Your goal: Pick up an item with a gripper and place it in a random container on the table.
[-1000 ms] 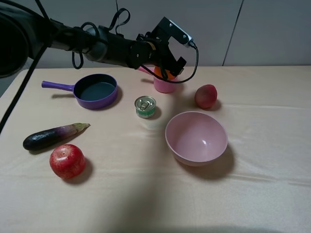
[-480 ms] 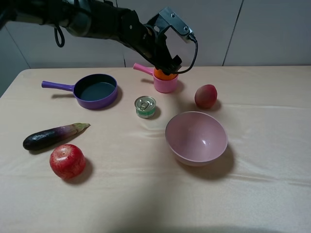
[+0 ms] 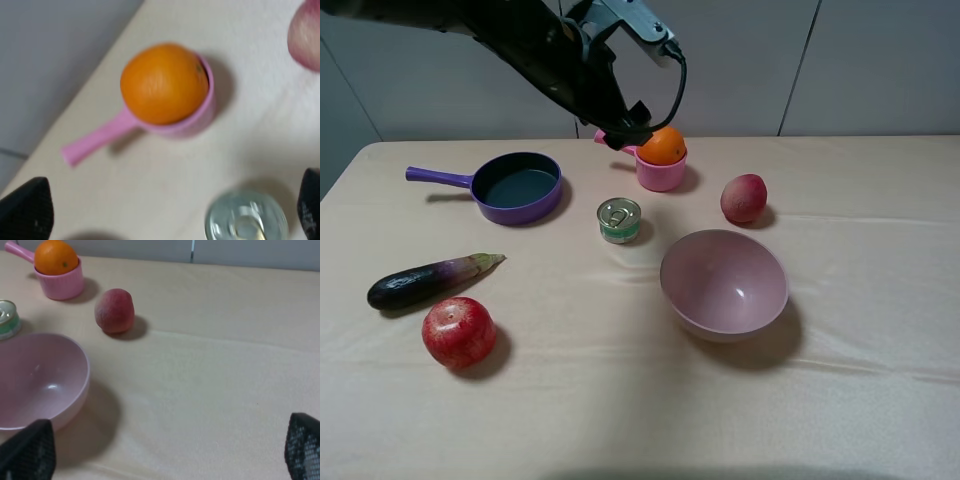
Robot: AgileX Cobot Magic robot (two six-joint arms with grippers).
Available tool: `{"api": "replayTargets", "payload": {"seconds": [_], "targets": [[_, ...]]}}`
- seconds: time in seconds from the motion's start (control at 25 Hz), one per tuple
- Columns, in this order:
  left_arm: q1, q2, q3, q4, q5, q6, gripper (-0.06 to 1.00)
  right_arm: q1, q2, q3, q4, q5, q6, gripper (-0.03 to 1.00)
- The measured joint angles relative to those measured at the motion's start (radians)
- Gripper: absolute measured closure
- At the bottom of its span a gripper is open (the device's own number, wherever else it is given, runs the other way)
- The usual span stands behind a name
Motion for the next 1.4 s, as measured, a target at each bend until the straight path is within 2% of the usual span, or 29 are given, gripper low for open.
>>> {"api": "replayTargets", "payload": {"seconds": [0.32,0.72,0.92,1.16,1.28,1.4], "targets": [[0.002,-0.258,0.179,0.002,0.149,-0.018,-0.05,0.000,0.000,0.000,0.001,0.000,0.000,0.27],[0.002,-0.574,0.375,0.002,0.270,-0.131,-0.05,0.000,0.000,0.000,0.001,0.000,0.000,0.27],[0.002,-0.708,0.425,0.002,0.395,-0.192,-0.05,0.000,0.000,0.000,0.001,0.000,0.000,0.27],[0.002,-0.875,0.529,0.002,0.491,-0.264,-0.05,0.000,0.000,0.000,0.002,0.000,0.000,0.27],[0.002,-0.961,0.588,-0.025,0.550,-0.280,-0.05,0.000,0.000,0.000,0.002,0.000,0.000,0.27],[0.002,-1.046,0.644,-0.084,0.615,-0.282,-0.05,0.000,0.000,0.000,0.002,0.000,0.000,0.27]]}}
